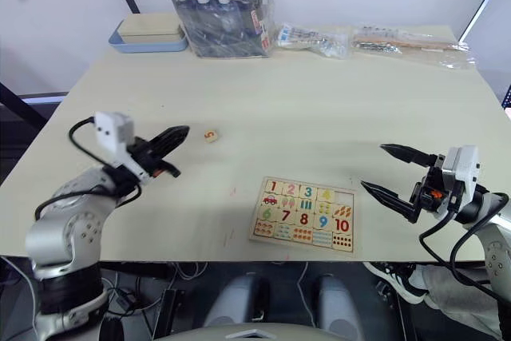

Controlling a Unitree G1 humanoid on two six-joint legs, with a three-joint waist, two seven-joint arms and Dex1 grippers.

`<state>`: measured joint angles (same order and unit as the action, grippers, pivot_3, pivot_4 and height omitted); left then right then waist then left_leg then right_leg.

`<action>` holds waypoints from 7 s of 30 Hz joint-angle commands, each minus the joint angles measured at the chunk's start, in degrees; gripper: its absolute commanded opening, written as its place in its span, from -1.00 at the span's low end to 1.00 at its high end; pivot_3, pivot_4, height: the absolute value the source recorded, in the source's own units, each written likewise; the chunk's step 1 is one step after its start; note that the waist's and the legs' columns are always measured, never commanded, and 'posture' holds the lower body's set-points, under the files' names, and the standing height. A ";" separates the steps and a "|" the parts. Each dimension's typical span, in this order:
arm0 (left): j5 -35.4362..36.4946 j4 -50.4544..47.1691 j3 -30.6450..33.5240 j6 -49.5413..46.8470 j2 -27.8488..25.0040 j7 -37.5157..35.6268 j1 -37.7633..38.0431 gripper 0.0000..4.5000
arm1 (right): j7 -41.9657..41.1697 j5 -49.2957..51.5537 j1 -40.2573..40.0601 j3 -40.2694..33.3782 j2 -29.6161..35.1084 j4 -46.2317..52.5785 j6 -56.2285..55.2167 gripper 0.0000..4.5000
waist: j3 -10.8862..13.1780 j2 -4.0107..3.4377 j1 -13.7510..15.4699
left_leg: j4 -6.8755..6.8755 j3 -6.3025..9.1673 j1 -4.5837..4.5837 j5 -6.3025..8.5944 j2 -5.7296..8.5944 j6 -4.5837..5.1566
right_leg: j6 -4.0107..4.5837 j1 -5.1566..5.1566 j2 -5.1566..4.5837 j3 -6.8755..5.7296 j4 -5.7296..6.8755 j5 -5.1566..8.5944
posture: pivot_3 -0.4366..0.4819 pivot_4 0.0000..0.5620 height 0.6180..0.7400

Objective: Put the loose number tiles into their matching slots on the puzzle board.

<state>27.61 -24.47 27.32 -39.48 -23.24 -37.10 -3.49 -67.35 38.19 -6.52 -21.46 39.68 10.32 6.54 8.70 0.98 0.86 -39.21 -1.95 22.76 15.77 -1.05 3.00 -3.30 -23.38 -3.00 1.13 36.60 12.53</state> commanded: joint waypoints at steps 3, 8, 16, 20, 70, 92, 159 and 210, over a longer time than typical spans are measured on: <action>3.54 -6.04 4.20 2.47 -0.49 1.34 6.93 -0.08 | -6.38 0.53 -3.06 -4.85 1.73 -4.41 -4.70 1.00 | -0.01 -0.01 0.03 | 0.00 0.00 -0.04 0.00 0.00 0.00 | 0.22 0.01 -0.03 -0.02 0.02 0.12 | -0.05 -0.47 1.00; 5.10 -8.66 5.55 4.51 -0.03 1.99 15.10 0.81 | -10.50 0.33 -4.69 -7.79 2.53 -10.69 -7.60 1.00 | -0.02 -0.02 -0.06 | 0.03 -0.04 -0.13 0.01 -0.01 0.00 | 0.26 0.04 -0.04 0.00 0.02 0.14 | -0.05 -0.47 1.00; 6.00 -8.51 5.85 8.83 0.87 2.60 23.50 0.95 | -10.51 0.83 -2.83 -9.05 4.04 -13.95 -6.71 1.00 | -0.03 -0.04 -0.08 | 0.04 -0.09 -0.14 0.01 -0.04 0.00 | 0.34 0.03 -0.07 0.03 0.00 0.19 | -0.05 -0.47 1.00; 5.62 -9.16 5.20 11.11 2.46 3.79 26.93 0.95 | -10.07 1.36 -1.56 -8.26 4.22 -14.67 -4.52 1.00 | -0.03 -0.04 -0.07 | 0.05 -0.12 -0.13 0.01 -0.04 0.01 | 0.34 0.03 -0.10 0.04 -0.04 0.20 | -0.05 -0.47 1.00; -21.84 18.72 -19.11 -22.70 23.22 59.58 -32.06 0.95 | -10.85 2.63 8.36 -2.79 4.67 -7.31 2.75 1.00 | 0.00 0.05 0.07 | 0.06 0.45 -0.01 -0.02 0.35 -0.04 | 0.07 0.16 -0.06 -0.21 -0.06 0.04 | -0.05 -0.47 1.00; -27.19 26.17 -13.15 -16.22 30.07 67.48 -34.12 -0.61 | -10.80 3.93 3.66 -4.04 4.32 -3.24 3.23 1.00 | -0.01 0.05 -0.05 | 0.07 0.52 0.00 -0.02 0.39 -0.03 | 0.06 0.16 -0.13 -0.27 -0.05 0.04 | -0.05 -0.47 1.00; -18.85 13.55 -39.78 29.18 -36.87 -41.44 -14.11 -0.61 | -7.52 5.32 -2.53 -0.66 0.53 8.26 2.81 1.00 | 0.18 -0.13 -0.02 | 0.21 0.38 0.07 -0.05 0.13 -0.05 | 0.30 0.13 -0.06 -0.40 -0.35 0.22 | -0.05 -0.47 1.00; -17.00 12.37 -30.65 23.60 -9.53 -6.34 -20.61 0.99 | -8.93 4.68 4.58 3.15 1.76 3.38 3.56 1.00 | 0.15 -0.11 0.17 | 0.11 0.38 0.00 -0.05 0.14 -0.05 | 0.05 0.20 0.03 -0.35 -0.25 0.06 | -0.05 -0.47 1.00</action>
<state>12.49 -13.77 -2.33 -19.75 -33.57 -44.73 -22.44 -75.90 42.49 -2.57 -17.71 40.64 13.36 10.12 8.85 0.86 1.03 -39.12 -1.57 22.77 15.72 -0.89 2.95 -3.25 -23.18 -2.96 0.80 36.36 12.59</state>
